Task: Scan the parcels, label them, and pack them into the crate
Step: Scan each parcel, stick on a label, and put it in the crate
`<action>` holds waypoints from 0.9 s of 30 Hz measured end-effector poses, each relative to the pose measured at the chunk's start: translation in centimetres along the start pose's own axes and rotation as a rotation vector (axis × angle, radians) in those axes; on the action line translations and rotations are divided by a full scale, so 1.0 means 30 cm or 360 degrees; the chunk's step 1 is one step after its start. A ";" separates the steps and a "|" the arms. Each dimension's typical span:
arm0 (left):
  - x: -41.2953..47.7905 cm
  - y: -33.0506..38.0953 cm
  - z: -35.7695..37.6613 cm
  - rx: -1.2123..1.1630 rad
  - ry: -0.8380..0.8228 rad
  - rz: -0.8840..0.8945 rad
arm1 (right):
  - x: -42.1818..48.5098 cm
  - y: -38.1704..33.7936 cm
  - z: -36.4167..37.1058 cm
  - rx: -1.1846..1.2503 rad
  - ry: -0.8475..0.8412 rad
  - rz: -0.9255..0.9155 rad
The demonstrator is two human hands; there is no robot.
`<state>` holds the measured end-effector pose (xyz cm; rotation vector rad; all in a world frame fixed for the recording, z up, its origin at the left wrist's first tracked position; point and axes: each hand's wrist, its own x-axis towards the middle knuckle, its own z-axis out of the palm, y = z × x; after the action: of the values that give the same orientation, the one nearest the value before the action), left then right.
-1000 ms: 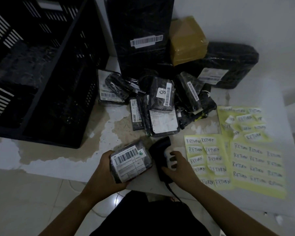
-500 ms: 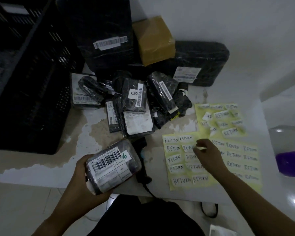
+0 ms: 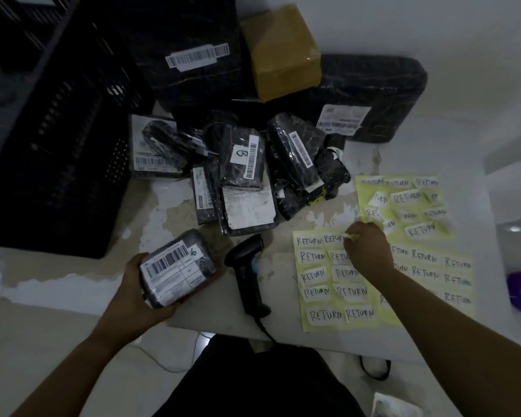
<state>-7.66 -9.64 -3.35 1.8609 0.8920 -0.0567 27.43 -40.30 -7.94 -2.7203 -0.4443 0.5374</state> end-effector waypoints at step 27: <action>0.144 -0.011 -0.054 0.0119 -0.0300 0.0126 | -0.059 -0.098 -0.107 0.0283 0.0128 0.0148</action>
<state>-5.30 -5.88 -4.64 1.9224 0.6937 -0.2154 26.51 -39.13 -3.47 -2.5898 -0.2382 0.4656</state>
